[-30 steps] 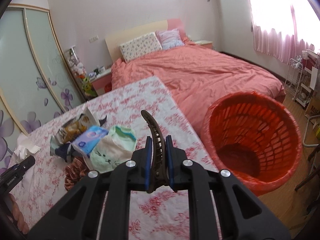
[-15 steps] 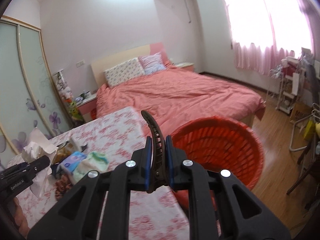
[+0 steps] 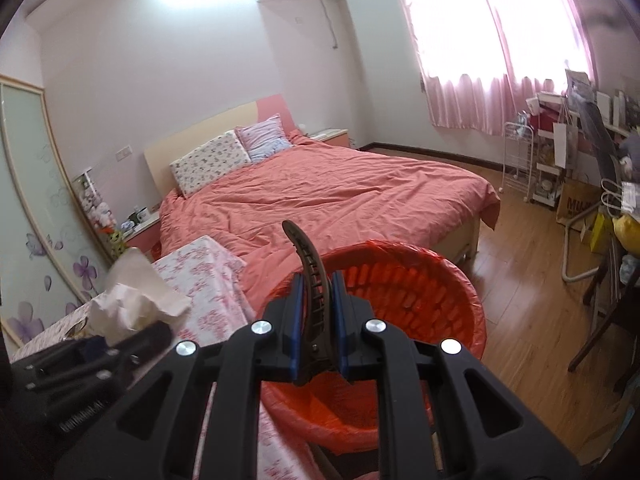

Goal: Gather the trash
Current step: 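Carry tissue and hair clip over the orange basket and open both tools, then return to the table and grasp the mint-green sock with the right tool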

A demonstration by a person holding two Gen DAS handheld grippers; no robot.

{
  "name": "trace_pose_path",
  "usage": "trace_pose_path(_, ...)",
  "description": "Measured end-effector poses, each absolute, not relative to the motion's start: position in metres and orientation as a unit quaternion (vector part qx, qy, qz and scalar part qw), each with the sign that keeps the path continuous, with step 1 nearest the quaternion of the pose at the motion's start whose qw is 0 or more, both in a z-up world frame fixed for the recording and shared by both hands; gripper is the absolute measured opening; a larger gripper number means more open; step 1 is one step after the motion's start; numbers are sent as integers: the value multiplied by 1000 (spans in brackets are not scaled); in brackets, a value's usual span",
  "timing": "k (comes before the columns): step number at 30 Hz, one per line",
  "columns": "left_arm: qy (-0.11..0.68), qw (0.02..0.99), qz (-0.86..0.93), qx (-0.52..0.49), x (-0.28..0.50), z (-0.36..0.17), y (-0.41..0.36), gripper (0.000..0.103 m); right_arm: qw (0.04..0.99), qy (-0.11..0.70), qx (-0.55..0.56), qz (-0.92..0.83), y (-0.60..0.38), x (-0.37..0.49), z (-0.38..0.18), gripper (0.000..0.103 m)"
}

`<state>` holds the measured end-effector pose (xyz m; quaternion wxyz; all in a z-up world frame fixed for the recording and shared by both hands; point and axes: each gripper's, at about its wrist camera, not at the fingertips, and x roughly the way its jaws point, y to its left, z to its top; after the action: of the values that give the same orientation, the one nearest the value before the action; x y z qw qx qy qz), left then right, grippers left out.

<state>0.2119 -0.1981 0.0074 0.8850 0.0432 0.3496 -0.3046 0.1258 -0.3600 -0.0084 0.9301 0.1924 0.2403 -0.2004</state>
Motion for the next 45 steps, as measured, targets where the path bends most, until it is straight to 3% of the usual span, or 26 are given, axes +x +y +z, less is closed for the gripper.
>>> trace_pose_path(16,392,849,-344,90,236,-30,-275,42,905,253,266,-213,-428,145,-45,15)
trace_pose_path(20,402,844,-342,98,236,-35,-279,53,900,259,279,-214,-440,149,-53,15)
trace_pose_path(23,405,846,-332,105,236,-38,-278,64,895,264,290,-212,-443,151,-59,21)
trace_pose_path(25,408,848,-322,106,236,-38,-274,67,894,265,288,-218,-443,150,-61,34)
trace_pose_path(27,411,850,-312,104,234,-37,-270,70,893,264,289,-222,-444,147,-61,37)
trace_pose_path(37,402,872,-262,95,231,-25,-218,71,902,272,239,-234,-413,140,-46,49)
trace_pose_path(45,385,899,-196,67,221,-14,-142,71,919,293,185,-187,-351,157,-37,53)
